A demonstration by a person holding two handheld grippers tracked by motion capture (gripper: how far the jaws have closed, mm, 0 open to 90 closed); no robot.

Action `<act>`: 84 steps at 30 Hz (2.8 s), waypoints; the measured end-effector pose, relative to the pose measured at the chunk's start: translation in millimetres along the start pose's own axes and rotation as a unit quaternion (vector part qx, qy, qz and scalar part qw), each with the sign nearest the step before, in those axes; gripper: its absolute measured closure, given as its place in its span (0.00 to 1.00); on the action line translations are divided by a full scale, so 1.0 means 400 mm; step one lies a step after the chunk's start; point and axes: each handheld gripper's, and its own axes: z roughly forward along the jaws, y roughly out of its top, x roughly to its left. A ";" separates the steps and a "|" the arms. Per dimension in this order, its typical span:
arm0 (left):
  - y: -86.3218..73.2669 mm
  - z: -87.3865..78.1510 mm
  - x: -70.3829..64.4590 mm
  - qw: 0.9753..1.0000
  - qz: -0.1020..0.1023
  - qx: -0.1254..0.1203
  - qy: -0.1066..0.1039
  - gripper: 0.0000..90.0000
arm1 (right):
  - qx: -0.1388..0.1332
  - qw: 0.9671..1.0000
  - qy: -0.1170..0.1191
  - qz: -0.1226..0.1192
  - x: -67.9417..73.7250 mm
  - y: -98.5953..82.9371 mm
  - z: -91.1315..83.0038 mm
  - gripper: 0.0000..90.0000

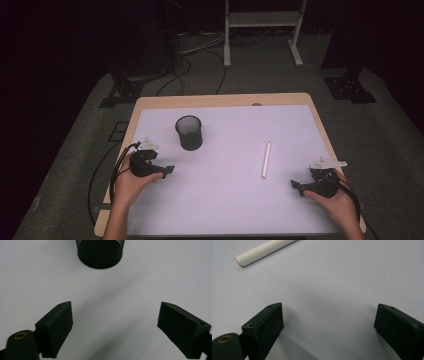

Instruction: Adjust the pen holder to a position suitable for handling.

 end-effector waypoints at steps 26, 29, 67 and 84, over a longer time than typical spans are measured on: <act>0.137 0.004 0.019 1.000 0.009 -0.005 -0.002 0.23 | 0.000 1.000 0.001 0.001 0.000 0.000 0.000 0.08; 0.163 -0.002 0.023 1.000 0.012 -0.010 0.003 0.24 | 0.000 1.000 0.001 0.001 0.000 0.000 0.000 0.08; 0.315 0.080 0.099 1.000 0.008 0.004 0.024 0.40 | 0.000 1.000 0.000 0.000 -0.001 0.000 0.000 0.08; 0.333 0.127 0.121 1.000 0.002 0.028 0.013 0.60 | 0.001 1.000 0.000 0.000 0.000 0.000 0.000 0.08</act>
